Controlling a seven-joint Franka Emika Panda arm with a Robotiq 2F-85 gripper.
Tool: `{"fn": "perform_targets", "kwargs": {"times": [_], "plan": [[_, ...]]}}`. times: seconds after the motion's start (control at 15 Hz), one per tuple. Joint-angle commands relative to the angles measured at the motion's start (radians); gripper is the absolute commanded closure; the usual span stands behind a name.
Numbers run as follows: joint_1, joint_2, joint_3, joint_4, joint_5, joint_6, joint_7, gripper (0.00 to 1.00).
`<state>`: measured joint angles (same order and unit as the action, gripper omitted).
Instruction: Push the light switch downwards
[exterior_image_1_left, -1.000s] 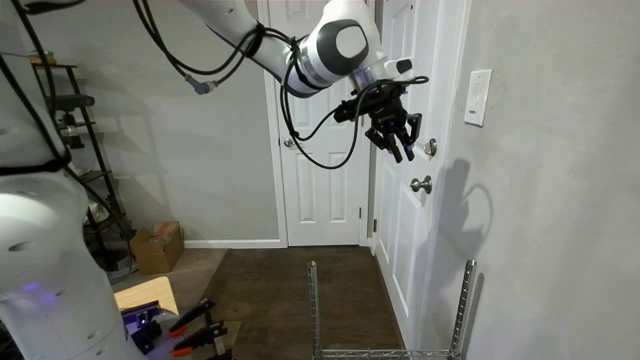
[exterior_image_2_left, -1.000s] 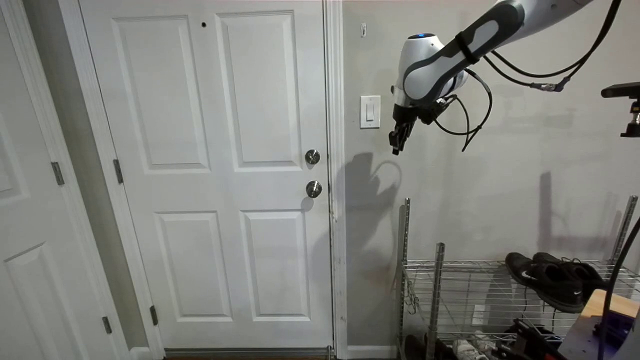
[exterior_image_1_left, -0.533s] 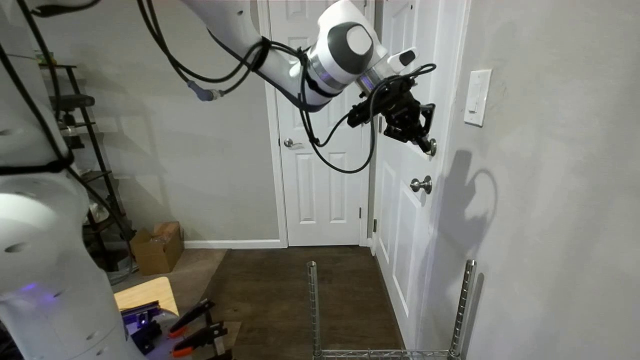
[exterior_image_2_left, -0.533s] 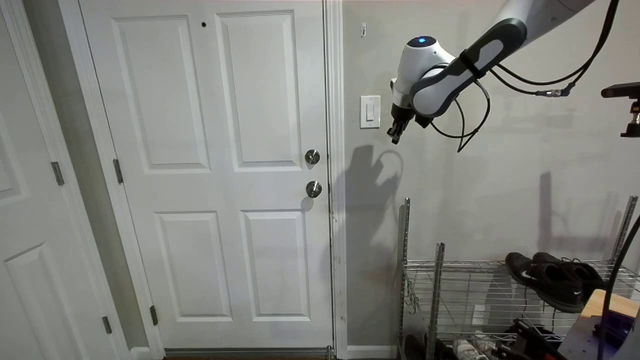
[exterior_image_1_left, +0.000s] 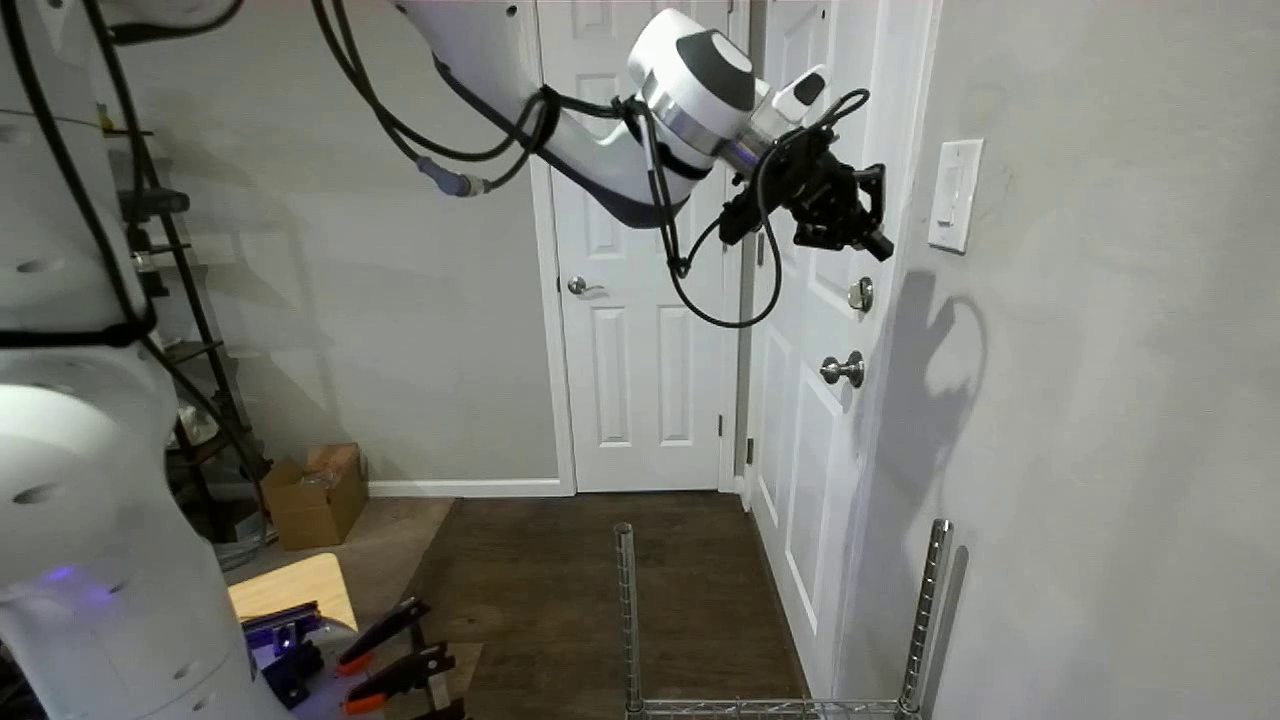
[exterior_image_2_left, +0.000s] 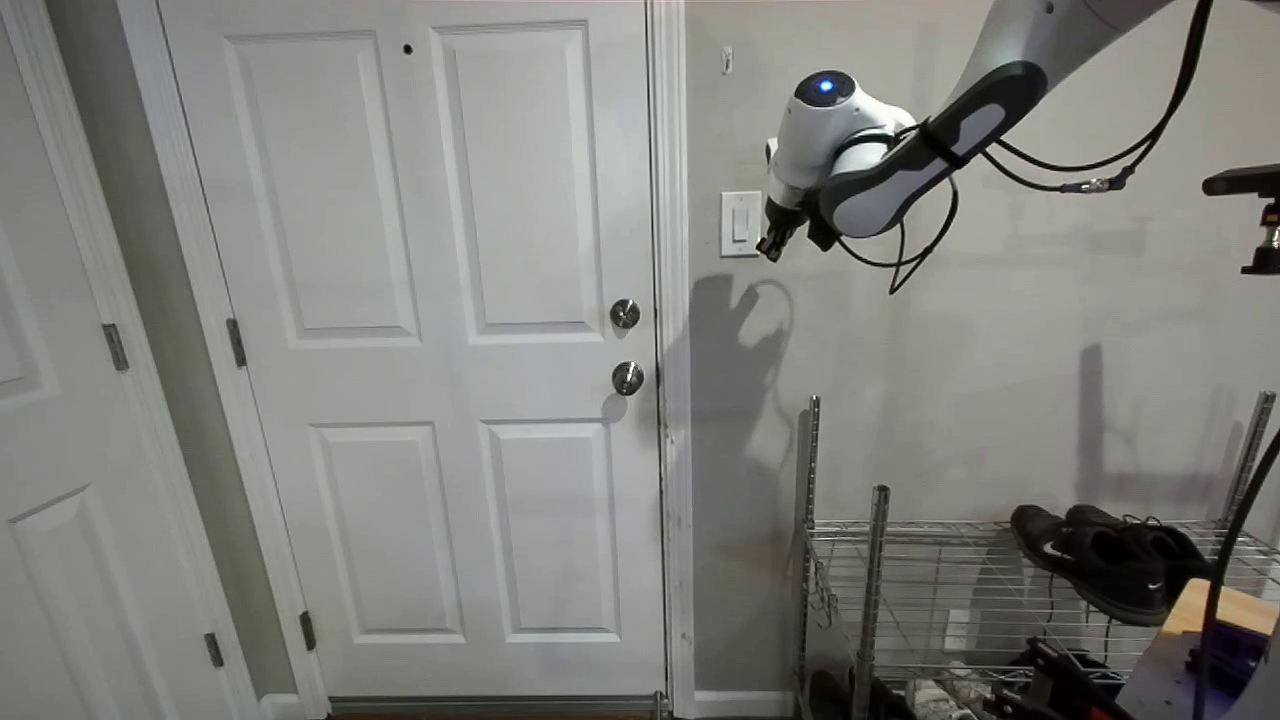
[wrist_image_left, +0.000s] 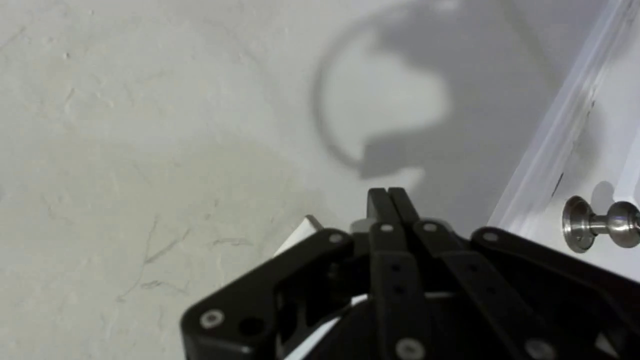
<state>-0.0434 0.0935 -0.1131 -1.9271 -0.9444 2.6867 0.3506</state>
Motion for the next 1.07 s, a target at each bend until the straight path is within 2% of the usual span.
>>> {"fn": "perform_targets", "kwargs": {"times": [0.0, 0.67, 1.0], "plan": [[0.013, 0.042, -0.006, 0.058, -0.112, 0.013, 0.105, 0.95], [0.052, 0.14, -0.01, 0.215, -0.264, -0.018, 0.205, 0.96], [0.047, 0.176, -0.012, 0.271, -0.257, -0.041, 0.206, 0.96]]}}
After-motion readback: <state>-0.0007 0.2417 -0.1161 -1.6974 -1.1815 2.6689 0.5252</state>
